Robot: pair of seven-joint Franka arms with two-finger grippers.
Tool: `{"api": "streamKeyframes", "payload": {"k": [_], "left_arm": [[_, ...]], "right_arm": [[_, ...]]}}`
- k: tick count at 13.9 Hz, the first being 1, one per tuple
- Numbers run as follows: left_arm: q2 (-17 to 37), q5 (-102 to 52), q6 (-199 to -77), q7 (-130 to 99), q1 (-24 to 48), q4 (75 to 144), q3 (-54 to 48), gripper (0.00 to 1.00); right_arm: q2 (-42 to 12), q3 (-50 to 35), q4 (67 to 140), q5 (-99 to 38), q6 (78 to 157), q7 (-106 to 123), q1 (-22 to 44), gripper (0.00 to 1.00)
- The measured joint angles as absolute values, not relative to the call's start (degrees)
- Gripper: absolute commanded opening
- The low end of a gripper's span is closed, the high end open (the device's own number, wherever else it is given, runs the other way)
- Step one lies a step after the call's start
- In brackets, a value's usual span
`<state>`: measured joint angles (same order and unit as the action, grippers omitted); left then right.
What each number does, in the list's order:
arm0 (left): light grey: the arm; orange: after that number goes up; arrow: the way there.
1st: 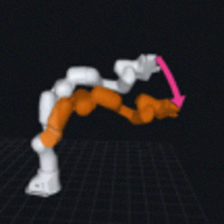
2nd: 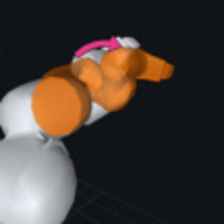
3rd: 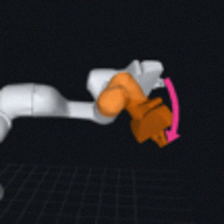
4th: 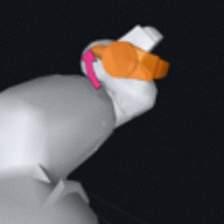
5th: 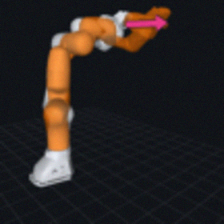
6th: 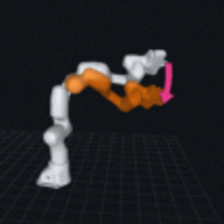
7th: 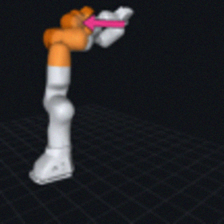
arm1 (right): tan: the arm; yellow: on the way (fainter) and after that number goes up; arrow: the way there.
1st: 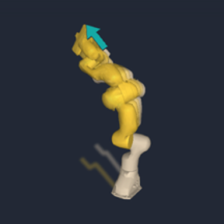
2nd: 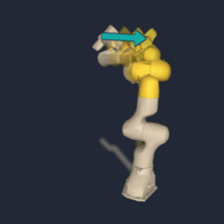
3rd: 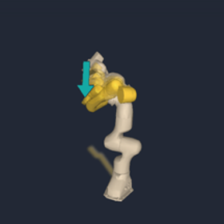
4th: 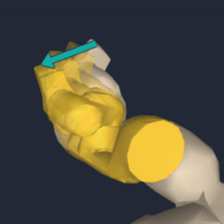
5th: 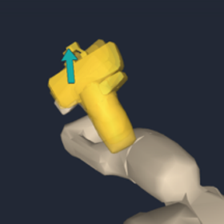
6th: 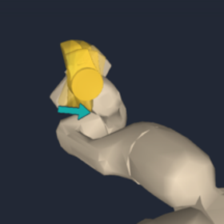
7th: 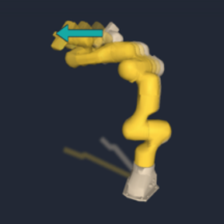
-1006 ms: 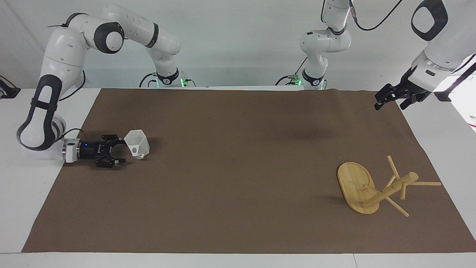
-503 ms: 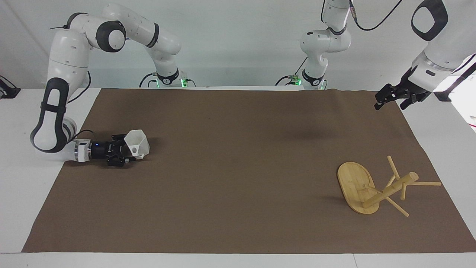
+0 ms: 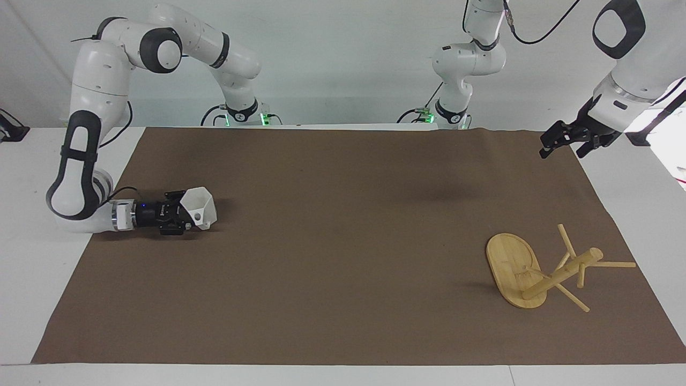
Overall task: Hang cup on rack
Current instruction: 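Lift the white cup and carry it toward the left gripper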
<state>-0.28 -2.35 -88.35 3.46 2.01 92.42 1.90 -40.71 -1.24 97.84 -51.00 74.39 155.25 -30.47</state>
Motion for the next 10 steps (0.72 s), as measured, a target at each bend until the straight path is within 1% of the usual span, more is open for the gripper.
{"api": "streamKeyframes", "payload": {"k": [5, 6, 7, 8, 10], "left_arm": [[-0.3, -2.4, -88.4, 3.5, 2.0, 92.4, 1.9, 1.0], [-0.3, -2.4, -88.3, 3.5, 2.0, 92.4, 1.9, 1.0], [-0.3, -2.4, -88.3, 3.5, 2.0, 92.4, 1.9, 1.0], [-0.3, -2.4, -88.3, 3.5, 2.0, 92.4, 1.9, 1.0], [-0.3, -2.4, -88.3, 3.5, 2.0, 92.4, 1.9, 1.0]], "right_arm": [[-40.3, -1.5, 100.1, -52.9, 74.4, 155.4, -30.0, 1.0], [-40.2, -1.5, 100.3, -53.5, 74.4, 155.5, -29.4, 0.97], [-40.2, -1.5, 100.5, -53.8, 74.4, 155.5, -28.8, 0.86], [-40.2, -1.5, 100.5, -53.9, 74.4, 155.5, -28.4, 0.69], [-40.2, -1.6, 100.5, -54.0, 74.4, 155.5, -27.6, 0.43]]}}
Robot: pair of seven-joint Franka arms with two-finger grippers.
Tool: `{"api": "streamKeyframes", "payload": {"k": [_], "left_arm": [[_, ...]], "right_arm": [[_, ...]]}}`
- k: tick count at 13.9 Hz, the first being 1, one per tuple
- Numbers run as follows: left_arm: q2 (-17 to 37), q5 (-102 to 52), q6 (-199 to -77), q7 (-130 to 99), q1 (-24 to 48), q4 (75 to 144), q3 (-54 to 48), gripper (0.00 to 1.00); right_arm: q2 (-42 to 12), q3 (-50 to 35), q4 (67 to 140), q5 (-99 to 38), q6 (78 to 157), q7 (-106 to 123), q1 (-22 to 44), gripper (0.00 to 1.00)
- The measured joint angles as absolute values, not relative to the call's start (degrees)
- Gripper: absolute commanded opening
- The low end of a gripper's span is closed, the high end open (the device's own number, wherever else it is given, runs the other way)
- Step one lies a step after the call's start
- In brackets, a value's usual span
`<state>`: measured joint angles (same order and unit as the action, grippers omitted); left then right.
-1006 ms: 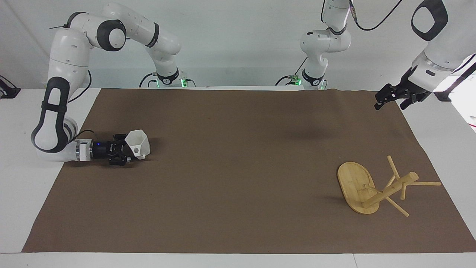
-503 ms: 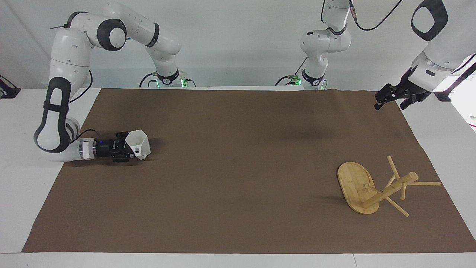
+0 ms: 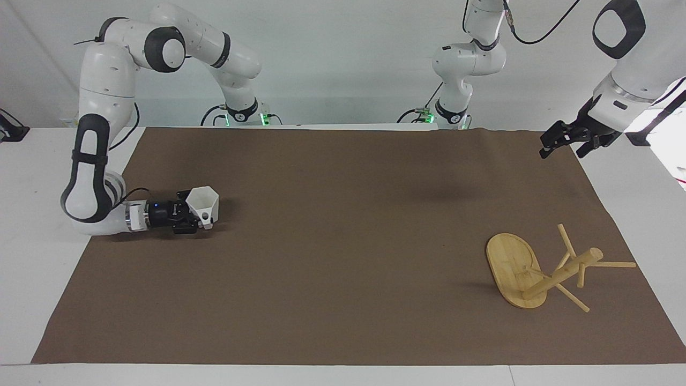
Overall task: Hang cup on rack
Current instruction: 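Lift the white cup and carry it toward the left gripper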
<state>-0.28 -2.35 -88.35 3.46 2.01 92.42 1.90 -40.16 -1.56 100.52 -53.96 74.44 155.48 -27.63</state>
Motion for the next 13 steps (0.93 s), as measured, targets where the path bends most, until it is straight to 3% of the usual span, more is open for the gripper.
{"api": "streamKeyframes", "payload": {"k": [2, 3, 6, 9, 13], "left_arm": [[-0.3, -2.4, -88.3, 3.5, 2.0, 92.4, 1.9, 1.0], [-0.3, -2.4, -88.3, 3.5, 2.0, 92.4, 1.9, 1.0], [-0.3, -2.4, -88.3, 3.5, 2.0, 92.4, 1.9, 1.0], [-0.3, -2.4, -88.3, 3.5, 2.0, 92.4, 1.9, 1.0], [-0.3, -2.4, -88.3, 3.5, 2.0, 92.4, 1.9, 1.0]], "right_arm": [[-40.1, -1.6, 100.5, -54.0, 74.5, 155.5, -27.1, 0.22], [-39.9, -1.6, 100.6, -54.0, 74.5, 155.2, -27.0, 0.19], [-35.9, -1.6, 100.6, -54.7, 74.5, 150.4, -25.6, 0.19], [-30.3, -1.6, 101.0, -61.8, 75.3, 142.9, -19.8, 0.19], [-29.1, -1.7, 106.1, -77.9, 86.8, 141.2, -6.9, 0.19]]}}
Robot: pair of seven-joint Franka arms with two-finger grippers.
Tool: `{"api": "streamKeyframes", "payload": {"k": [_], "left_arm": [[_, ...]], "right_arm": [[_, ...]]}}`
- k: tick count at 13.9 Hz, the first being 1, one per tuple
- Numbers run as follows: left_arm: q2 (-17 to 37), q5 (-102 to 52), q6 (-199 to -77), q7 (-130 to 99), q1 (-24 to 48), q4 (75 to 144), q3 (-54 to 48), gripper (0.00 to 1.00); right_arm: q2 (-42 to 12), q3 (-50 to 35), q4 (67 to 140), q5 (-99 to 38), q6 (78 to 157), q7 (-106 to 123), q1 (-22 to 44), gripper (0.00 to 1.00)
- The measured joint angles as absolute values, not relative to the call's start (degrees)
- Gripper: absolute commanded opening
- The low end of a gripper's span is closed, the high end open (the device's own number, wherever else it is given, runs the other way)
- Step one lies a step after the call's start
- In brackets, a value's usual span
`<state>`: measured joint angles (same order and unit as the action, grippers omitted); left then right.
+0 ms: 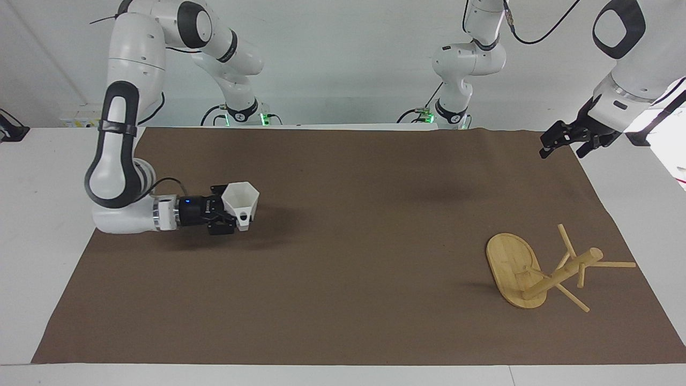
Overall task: Hang cup on rack
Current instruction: 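Lift the white cup and carry it toward the left gripper, then pass the cup to the left gripper while the right gripper opens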
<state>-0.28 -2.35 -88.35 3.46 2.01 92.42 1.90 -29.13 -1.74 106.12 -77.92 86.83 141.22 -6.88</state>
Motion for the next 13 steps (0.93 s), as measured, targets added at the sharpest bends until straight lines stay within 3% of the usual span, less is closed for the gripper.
{"api": "streamKeyframes", "payload": {"k": [8, 11, 13], "left_arm": [[-0.3, -2.4, -87.5, 3.3, 3.4, 92.4, 1.5, 1.0], [-0.9, -2.4, -86.3, -3.6, 9.3, 94.2, 1.1, 1.0], [-3.0, -2.4, -90.3, -13.6, 14.0, 99.3, 0.9, 1.0]], "right_arm": [[-29.2, -1.8, 108.5, -112.4, 113.9, 140.5, 24.9, 0.19], [-29.1, -1.8, 107.5, -118.3, 123.6, 142.4, 31.0, 0.19], [-29.1, -1.7, 107.2, -121.7, 125.2, 144.3, 32.9, 0.19]]}}
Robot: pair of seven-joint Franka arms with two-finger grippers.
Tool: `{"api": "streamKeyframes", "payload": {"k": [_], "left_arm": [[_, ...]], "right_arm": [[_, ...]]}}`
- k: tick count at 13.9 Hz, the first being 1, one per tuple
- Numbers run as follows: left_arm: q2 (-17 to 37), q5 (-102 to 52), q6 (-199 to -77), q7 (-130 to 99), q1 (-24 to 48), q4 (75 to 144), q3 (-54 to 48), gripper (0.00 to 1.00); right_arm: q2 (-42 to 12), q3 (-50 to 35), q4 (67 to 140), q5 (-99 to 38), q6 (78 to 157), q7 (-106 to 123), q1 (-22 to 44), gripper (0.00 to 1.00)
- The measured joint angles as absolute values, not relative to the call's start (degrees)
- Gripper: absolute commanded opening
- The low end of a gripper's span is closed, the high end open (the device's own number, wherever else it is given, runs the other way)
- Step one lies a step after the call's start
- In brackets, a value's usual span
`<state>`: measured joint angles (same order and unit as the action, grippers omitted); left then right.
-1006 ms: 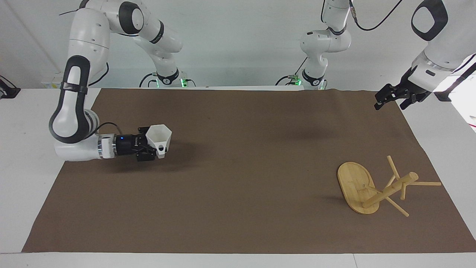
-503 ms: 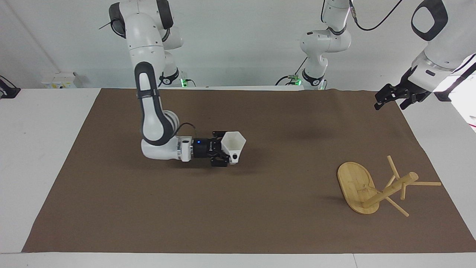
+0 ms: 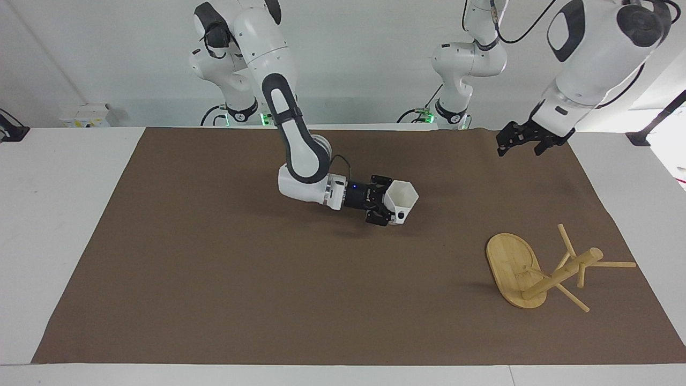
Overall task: Hang cup on rack
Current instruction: 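Pass the cup to the left gripper while the right gripper opens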
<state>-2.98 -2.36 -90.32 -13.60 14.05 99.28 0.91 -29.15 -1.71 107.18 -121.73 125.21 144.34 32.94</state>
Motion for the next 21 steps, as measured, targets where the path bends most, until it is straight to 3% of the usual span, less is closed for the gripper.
{"api": "streamKeyframes", "payload": {"k": [5, 13, 14, 15, 16, 17, 21], "left_arm": [[-6.1, -2.4, -104.3, -32.0, 24.3, 112.1, 0.4, 1.0], [-0.4, -2.4, -117.2, -41.6, 29.9, 114.4, 0.4, 0.97], [0.3, -2.4, -117.9, -42.0, 29.9, 114.4, 0.5, 0.74], [1.0, -2.5, -118.6, -43.1, 29.9, 114.4, 0.5, 0.28], [1.6, -2.5, -119.1, -44.1, 29.9, 114.4, 0.4, 0.04], [2.1, -2.5, -119.5, -44.8, 30.1, 114.4, 0.4, 0.0], [2.9, -4.2, -120.5, -45.9, 30.7, 114.3, 0.3, 0.0]], "right_arm": [[-29.2, -1.4, 107.2, -123.7, 125.8, 146.9, 33.8, 0.19], [-29.2, -1.4, 107.3, -123.7, 126.2, 147.1, 33.8, 0.19], [-29.2, -1.4, 107.3, -123.7, 126.2, 147.1, 33.8, 0.19], [-29.2, -1.4, 107.3, -123.7, 126.2, 147.1, 33.8, 0.19], [-29.2, -1.4, 107.3, -123.7, 126.3, 147.1, 33.8, 0.19], [-29.2, -1.4, 107.3, -123.7, 126.4, 147.1, 33.8, 0.19], [-29.3, -1.5, 107.3, -123.7, 126.7, 147.2, 33.9, 0.2]]}}
